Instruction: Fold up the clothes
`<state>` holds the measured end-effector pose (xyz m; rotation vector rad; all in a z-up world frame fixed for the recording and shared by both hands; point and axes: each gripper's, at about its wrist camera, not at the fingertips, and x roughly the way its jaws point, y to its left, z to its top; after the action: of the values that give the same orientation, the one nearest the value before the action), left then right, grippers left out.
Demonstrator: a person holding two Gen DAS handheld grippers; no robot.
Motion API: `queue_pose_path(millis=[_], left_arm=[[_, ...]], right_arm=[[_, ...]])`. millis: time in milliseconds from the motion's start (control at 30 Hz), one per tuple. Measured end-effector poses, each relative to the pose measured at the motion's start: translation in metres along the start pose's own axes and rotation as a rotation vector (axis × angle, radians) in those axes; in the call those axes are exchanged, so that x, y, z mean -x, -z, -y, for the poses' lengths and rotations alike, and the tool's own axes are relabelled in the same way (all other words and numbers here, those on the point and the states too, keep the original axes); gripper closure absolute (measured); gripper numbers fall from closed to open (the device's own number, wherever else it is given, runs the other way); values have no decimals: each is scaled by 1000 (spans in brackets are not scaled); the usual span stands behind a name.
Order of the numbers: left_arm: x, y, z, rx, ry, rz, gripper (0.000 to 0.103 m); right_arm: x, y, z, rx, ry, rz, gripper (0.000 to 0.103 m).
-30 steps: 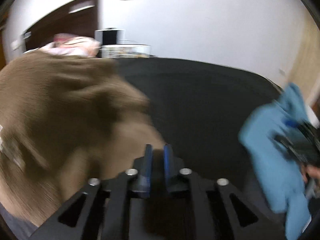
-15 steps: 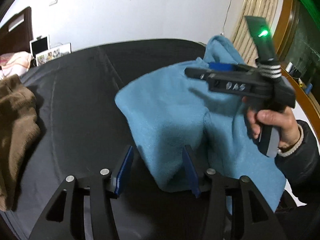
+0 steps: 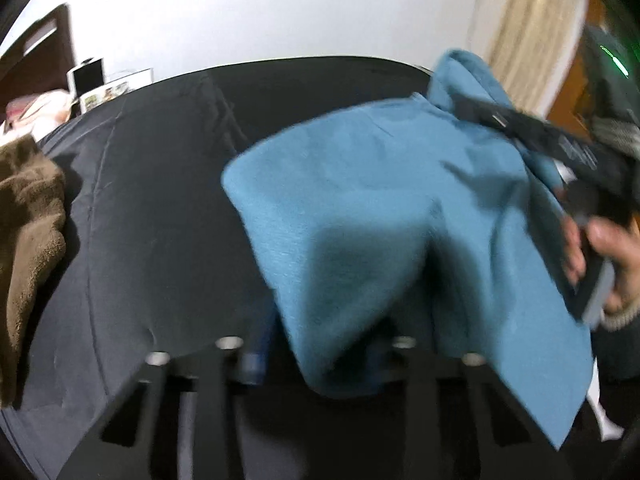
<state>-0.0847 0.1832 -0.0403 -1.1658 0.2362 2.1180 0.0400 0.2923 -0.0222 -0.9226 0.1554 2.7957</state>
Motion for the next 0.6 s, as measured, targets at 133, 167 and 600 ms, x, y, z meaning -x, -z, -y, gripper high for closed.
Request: queue_pose_path(millis=[133, 167, 600], left_arm=[[8, -7, -22, 120, -25, 37, 94], [15, -9, -27, 131, -46, 59, 94], [134, -27, -89, 189, -374, 355, 95]], right_arm=[[13, 1, 9, -9, 22, 14, 15], [16, 1, 12, -13, 29, 17, 15], [17, 20, 56, -11, 126, -80, 15]])
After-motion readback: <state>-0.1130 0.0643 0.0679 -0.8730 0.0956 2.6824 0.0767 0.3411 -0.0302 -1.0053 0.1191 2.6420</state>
